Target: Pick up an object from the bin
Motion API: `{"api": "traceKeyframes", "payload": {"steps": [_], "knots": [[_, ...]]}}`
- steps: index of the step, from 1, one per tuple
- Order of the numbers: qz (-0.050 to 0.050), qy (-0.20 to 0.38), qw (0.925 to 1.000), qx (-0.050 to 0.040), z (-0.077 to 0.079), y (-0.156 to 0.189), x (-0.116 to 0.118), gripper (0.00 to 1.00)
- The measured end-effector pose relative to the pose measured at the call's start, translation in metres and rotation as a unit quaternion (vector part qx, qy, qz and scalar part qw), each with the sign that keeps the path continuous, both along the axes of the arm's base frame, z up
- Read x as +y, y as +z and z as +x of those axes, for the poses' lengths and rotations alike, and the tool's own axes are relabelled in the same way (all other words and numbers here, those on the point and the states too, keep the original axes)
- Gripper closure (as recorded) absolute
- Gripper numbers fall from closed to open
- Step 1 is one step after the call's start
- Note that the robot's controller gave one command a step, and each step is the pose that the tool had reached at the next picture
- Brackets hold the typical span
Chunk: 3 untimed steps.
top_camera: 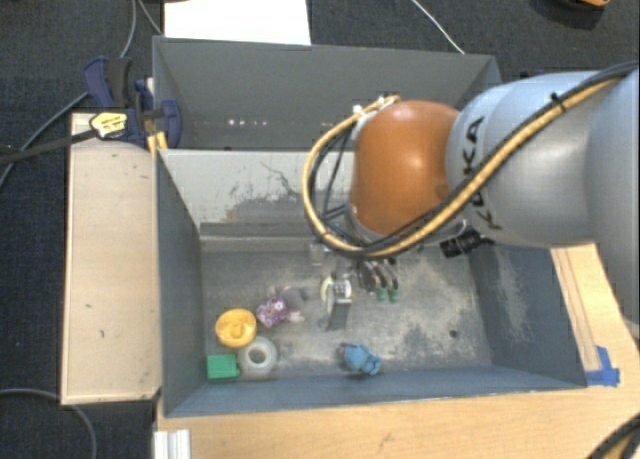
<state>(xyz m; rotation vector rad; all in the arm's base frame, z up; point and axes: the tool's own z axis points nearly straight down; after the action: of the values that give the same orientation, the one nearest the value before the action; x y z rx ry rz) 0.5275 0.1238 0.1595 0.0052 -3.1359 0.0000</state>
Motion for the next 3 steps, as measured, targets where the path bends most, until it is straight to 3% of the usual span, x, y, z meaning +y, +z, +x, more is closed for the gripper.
{"api": "traceKeyframes", "payload": {"steps": [1,2,3], "knots": [[0.001,-0.003,1.0000,-0.0039,0.002,0.005,-0.001,0.00],[0.001,0.169,0.9855,0.0002,0.021,-0.051,-0.053,0.00],[0.001,0.147,0.9891,-0.0068,0.031,-0.030,-0.051,0.00]]}}
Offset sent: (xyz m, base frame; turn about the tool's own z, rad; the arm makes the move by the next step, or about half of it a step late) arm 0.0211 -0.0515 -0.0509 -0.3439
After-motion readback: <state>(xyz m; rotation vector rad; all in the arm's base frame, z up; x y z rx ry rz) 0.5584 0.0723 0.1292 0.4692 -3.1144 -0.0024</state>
